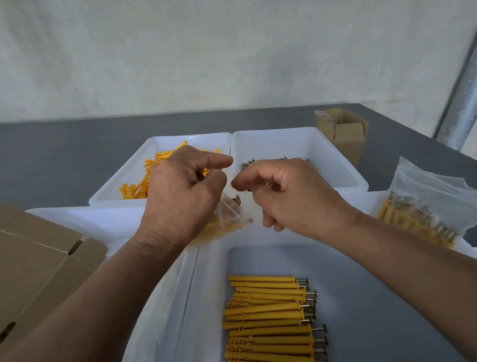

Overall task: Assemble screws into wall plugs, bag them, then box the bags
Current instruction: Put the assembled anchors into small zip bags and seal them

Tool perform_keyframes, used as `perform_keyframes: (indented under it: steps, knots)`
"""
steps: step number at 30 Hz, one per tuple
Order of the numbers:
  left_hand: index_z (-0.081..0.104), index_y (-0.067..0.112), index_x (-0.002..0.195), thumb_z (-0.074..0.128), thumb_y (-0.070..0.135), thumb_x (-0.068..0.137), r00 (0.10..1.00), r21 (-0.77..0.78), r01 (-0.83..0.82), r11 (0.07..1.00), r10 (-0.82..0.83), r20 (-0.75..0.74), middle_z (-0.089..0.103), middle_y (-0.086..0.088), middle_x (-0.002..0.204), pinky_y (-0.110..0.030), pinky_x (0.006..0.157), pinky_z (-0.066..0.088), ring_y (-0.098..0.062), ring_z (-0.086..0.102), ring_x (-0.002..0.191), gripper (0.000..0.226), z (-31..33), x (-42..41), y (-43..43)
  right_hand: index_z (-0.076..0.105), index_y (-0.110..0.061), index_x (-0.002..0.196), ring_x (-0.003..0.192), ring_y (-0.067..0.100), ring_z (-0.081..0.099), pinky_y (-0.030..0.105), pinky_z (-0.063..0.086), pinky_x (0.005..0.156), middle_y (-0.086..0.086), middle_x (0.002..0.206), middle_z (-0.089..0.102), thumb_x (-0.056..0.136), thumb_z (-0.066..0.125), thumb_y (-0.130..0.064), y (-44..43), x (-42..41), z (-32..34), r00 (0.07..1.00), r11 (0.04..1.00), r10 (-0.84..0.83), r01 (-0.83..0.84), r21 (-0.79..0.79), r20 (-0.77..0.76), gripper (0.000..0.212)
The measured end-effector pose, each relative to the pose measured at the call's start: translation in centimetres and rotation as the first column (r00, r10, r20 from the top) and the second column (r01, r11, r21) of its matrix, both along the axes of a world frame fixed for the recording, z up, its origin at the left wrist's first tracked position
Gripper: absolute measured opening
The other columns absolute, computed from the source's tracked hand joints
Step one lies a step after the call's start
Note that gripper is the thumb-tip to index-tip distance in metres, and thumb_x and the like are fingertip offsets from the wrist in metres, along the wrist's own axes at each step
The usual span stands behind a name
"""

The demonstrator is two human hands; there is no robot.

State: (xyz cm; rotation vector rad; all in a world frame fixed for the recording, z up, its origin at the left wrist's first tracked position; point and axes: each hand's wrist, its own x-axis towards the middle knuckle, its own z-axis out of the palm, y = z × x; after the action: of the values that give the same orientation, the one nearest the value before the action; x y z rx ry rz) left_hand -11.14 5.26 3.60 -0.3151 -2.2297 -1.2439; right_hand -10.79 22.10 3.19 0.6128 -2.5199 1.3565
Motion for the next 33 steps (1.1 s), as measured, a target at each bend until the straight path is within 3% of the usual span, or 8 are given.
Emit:
perform_keyframes:
  steps: [3,5,7,9,17,22,26,33]
  knots:
    - [0.077,0.023,0.097,0.053,0.022,0.072,1.0,0.014,-0.002,1.0,0.001,0.007,0.061,0.01,0.082,-0.025,0.066,0.044,-0.008,0.057,0.067,0.034,0.1,0.0,0.0,0.072,-0.025,0.075,0.053,0.013,0.068,0.03,0.058,0.049,-0.01,0.07,0.069,0.088,0.047,-0.001,0.8,-0.4,0.6,0.993,0.992,-0.104,0.1,0.083,0.048,0.037]
    - [0.077,0.023,0.097,0.052,0.022,0.072,1.0,0.009,-0.001,1.0,0.001,0.007,0.062,0.01,0.083,-0.024,0.066,0.044,-0.008,0.057,0.067,0.035,0.0,0.0,0.1,0.073,-0.023,0.083,0.063,0.017,0.072,0.03,0.06,0.055,-0.001,0.08,0.072,0.09,0.045,-0.004,1.2,-0.5,0.7,0.972,0.951,-0.096,0.026,0.307,0.213,0.034]
    - [0.077,0.024,0.097,0.052,0.022,0.072,1.0,0.004,-0.002,1.0,0.001,0.009,0.062,0.01,0.083,-0.023,0.066,0.044,-0.007,0.057,0.066,0.035,0.0,0.0,0.1,0.072,-0.02,0.096,0.069,0.021,0.074,0.033,0.062,0.063,0.004,0.085,0.073,0.091,0.045,-0.008,1.6,-0.5,0.5,0.935,0.77,-0.1,-0.143,0.621,0.34,0.031]
    - [0.077,0.024,0.097,0.052,0.022,0.072,1.0,0.007,-0.001,1.0,0.001,0.014,0.063,0.01,0.085,-0.024,0.066,0.044,-0.008,0.057,0.065,0.035,0.0,0.0,0.1,0.07,-0.018,0.101,0.07,0.021,0.074,0.031,0.061,0.067,0.007,0.085,0.075,0.091,0.048,-0.012,1.8,-0.4,-0.2,0.898,0.581,-0.127,-0.276,0.765,0.421,0.025]
    - [0.077,0.024,0.097,0.053,0.021,0.073,1.0,0.008,0.008,1.0,-0.008,0.022,0.064,0.011,0.086,-0.026,0.064,0.044,-0.011,0.057,0.062,0.034,-0.1,-0.1,0.0,0.067,-0.009,0.108,0.067,0.023,0.073,0.031,0.059,0.07,0.012,0.09,0.075,0.092,0.063,-0.029,1.5,-0.6,-2.6,0.839,0.409,-0.181,-0.41,0.815,0.513,0.026]
    - [0.077,0.024,0.098,0.054,0.02,0.075,1.0,0.015,0.012,1.0,-0.012,0.025,0.062,0.012,0.085,-0.027,0.063,0.044,-0.01,0.056,0.059,0.033,-0.2,-0.1,-0.1,0.07,-0.009,0.102,0.058,0.018,0.069,0.026,0.057,0.062,0.01,0.081,0.075,0.087,0.062,-0.018,1.2,-1.0,-3.6,0.859,0.388,-0.185,-0.383,0.838,0.478,0.02]
    - [0.077,0.025,0.097,0.053,0.022,0.073,1.0,0.016,0.012,1.0,-0.012,0.027,0.062,0.01,0.084,-0.026,0.061,0.044,-0.01,0.055,0.058,0.034,-0.1,-0.1,-0.1,0.072,-0.006,0.1,0.08,0.023,0.072,0.022,0.046,0.051,0.012,0.087,0.075,0.076,0.055,0.0,1.1,-1.4,-4.1,0.875,0.364,-0.197,-0.354,0.861,0.443,0.03]
    - [0.077,0.025,0.095,0.052,0.022,0.072,0.999,0.029,0.016,0.999,-0.017,0.033,0.062,0.01,0.084,-0.028,0.062,0.044,-0.011,0.055,0.056,0.034,-0.2,-0.2,-0.1,0.069,-0.011,0.102,0.059,0.017,0.069,0.02,0.05,0.052,0.008,0.084,0.073,0.085,0.06,-0.019,1.6,-1.4,-3.7,0.885,0.401,-0.183,-0.332,0.854,0.429,0.021]
